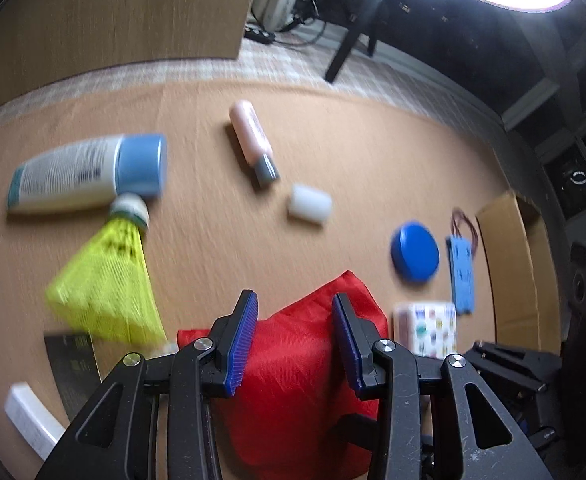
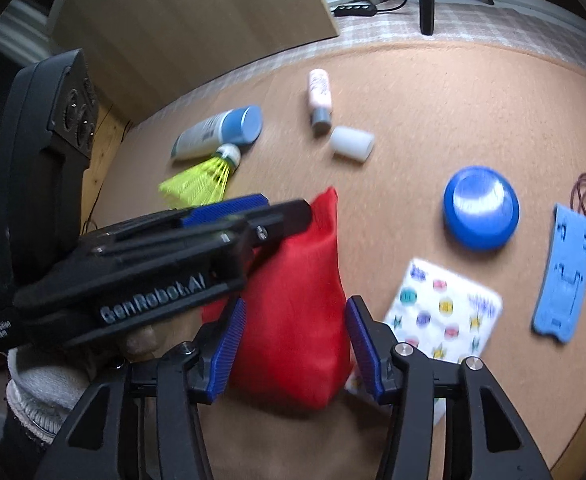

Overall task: Organize objects
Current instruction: 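Reach the right tool to the red cushion and close on it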

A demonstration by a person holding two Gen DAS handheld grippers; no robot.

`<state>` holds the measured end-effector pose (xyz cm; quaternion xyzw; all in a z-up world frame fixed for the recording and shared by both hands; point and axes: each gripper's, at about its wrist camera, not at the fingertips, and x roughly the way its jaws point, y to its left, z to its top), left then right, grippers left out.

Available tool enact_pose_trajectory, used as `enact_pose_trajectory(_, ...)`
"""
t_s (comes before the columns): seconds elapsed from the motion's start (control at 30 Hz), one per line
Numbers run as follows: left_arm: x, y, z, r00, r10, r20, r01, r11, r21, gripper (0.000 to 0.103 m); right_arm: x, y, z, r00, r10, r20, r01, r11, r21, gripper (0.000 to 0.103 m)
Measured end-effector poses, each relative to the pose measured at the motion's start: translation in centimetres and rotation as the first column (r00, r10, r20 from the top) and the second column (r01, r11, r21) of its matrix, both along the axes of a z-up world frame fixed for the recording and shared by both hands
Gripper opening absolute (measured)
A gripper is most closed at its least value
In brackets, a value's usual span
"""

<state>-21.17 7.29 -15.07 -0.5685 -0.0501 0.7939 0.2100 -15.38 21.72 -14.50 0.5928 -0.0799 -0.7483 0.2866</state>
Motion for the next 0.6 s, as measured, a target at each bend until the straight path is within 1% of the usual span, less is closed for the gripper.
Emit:
enact_pose_trajectory(0.17, 3.3, -0.9, -0.2, 1.000, 0.010, 0.018, -0.010, 1.000, 0.029, 0.042, 2.2, 0.2, 0.0, 0.999, 0.036, -0.018, -0.035, 0.999, 0.025, 0.048)
enact_pose_trajectory(0.27, 5.0, -1.3, -0.2, 1.000, -0.002, 0.021, 0.001, 1.000, 0.029, 0.042, 3.5, 0.5, 0.1, 0.998, 0.060, -0.026, -0.059, 0.997, 0.047, 0.048)
enact_pose_trajectory(0.37, 6.2, -2.3, 0.9, 1.000, 0.009, -0.017, -0.009, 1.000, 0.006, 0.044, 4.5, 1.0, 0.9, 0.996, 0.058, -0.062, -0.053, 0.996, 0.075, 0.048)
enact_pose_trajectory(0.4, 6.6, -2.9, 1.3, 0.999, 0.020, -0.028, -0.020, 1.000, -0.001, 0.049, 4.8, 1.2, 1.3, 0.996, 0.046, -0.073, -0.041, 0.996, 0.075, 0.048)
enact_pose_trajectory(0.43, 7.1, -3.6, 1.8, 0.999, 0.033, -0.041, -0.033, 0.999, 0.001, 0.058, 5.0, 1.5, 1.5, 0.996, 0.037, -0.077, -0.032, 0.997, 0.064, 0.048)
enact_pose_trajectory(0.47, 7.6, -4.4, 2.3, 0.997, 0.048, -0.055, -0.048, 0.999, 0.003, 0.063, 5.0, 1.8, 1.7, 0.997, 0.028, -0.079, -0.024, 0.998, 0.049, 0.049)
enact_pose_trajectory(0.5, 8.1, -5.1, 2.7, 0.996, 0.060, -0.068, -0.060, 0.998, 0.000, 0.072, 5.1, 2.2, 2.0, 0.997, 0.013, -0.079, -0.011, 1.000, 0.026, 0.050)
enact_pose_trajectory(0.53, 8.7, -5.9, 3.0, 0.994, 0.070, -0.082, -0.071, 0.997, -0.003, 0.078, 5.3, 2.4, 2.2, 0.997, 0.004, -0.078, -0.003, 1.000, 0.012, 0.053)
enact_pose_trajectory(0.57, 9.3, -6.5, 3.2, 0.993, 0.074, -0.088, -0.075, 0.997, 0.000, 0.080, 5.4, 2.5, 2.3, 0.997, -0.003, -0.074, 0.003, 1.000, -0.001, 0.059)
enact_pose_trajectory(0.6, 9.9, -7.0, 3.3, 0.993, 0.078, -0.088, -0.078, 0.997, 0.002, 0.081, 5.4, 2.6, 2.3, 0.998, -0.009, -0.068, 0.008, 1.000, -0.014, 0.061)
